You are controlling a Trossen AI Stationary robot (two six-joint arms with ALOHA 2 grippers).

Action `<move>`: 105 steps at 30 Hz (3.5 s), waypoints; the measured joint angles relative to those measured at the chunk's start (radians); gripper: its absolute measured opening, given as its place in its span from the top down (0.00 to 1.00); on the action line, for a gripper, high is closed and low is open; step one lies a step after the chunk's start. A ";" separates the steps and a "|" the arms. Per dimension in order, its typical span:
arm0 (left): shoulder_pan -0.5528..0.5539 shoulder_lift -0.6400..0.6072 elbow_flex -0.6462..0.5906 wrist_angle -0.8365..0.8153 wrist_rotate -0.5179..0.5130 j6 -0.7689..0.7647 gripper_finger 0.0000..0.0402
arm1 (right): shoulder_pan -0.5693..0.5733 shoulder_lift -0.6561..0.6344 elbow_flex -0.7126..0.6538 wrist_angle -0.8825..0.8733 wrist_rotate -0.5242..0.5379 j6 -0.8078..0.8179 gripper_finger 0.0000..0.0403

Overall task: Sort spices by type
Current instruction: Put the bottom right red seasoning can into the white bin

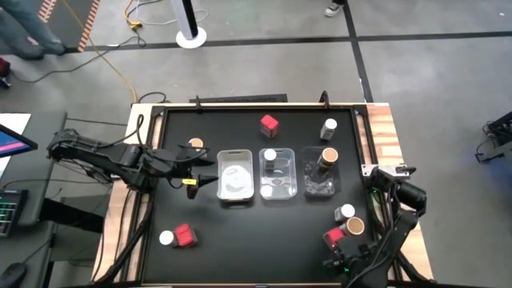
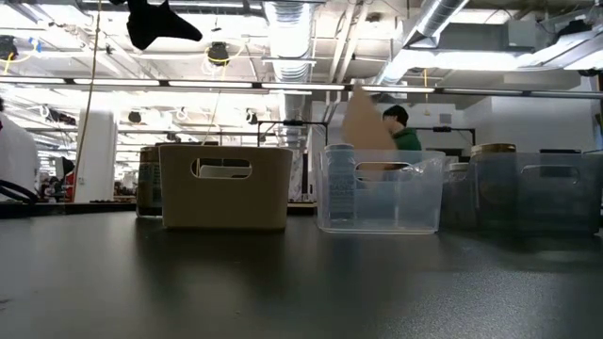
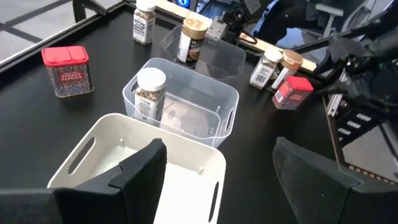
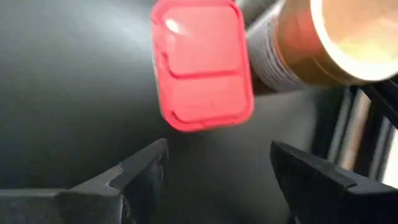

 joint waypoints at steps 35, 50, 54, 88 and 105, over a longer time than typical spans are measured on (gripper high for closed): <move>0.000 0.000 0.000 0.093 0.000 0.048 0.29 | -0.083 -0.020 -0.146 0.114 0.057 -0.030 0.41; 0.001 0.000 0.000 0.094 -0.012 0.127 0.29 | -0.162 -0.191 -0.145 0.112 0.068 -0.152 0.41; 0.000 0.000 0.000 0.097 -0.013 0.184 0.29 | -0.212 -0.212 -0.100 0.099 0.134 -0.245 0.41; 0.119 0.011 0.001 0.146 -0.004 0.283 0.29 | -0.973 -0.353 0.293 0.297 0.285 -2.017 0.41; 0.275 0.394 0.246 0.333 0.197 0.340 0.29 | -1.072 -0.367 0.222 0.417 -0.043 -2.435 0.41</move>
